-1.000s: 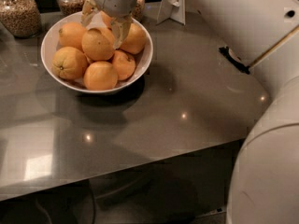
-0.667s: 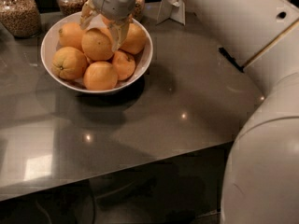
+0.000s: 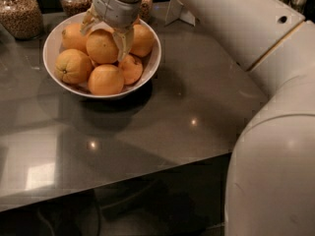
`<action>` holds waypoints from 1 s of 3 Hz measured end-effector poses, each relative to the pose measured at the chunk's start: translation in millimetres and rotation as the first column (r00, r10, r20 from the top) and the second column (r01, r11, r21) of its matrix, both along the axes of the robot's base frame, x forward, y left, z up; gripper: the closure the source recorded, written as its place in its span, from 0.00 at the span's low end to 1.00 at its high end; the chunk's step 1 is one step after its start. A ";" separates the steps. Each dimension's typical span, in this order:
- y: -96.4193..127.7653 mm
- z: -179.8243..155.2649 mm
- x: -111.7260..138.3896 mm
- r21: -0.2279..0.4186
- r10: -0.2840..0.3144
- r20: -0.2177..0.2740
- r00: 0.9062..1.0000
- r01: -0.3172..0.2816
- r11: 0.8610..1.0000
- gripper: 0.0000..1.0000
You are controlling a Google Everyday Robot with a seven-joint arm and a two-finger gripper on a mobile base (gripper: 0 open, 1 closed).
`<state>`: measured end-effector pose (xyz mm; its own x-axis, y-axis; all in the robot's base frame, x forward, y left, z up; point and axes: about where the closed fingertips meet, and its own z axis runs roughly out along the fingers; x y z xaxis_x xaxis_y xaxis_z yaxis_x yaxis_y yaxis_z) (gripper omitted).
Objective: Pick orange from white bowl
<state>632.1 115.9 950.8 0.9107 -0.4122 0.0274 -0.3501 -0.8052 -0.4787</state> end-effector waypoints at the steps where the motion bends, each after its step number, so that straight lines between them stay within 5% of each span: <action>1: 1.5 -12.2 5.0 -0.006 0.002 -0.017 1.000 -0.002 1.000 0.34; 3: 0.7 -22.5 12.1 -0.020 -0.003 -0.029 1.000 0.003 1.000 0.42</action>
Offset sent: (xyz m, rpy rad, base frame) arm 0.0147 -0.0043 -0.0264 -0.0214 0.0364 -0.0100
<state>644.2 116.6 928.3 0.9099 -0.4147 0.0089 -0.3663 -0.8133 -0.4521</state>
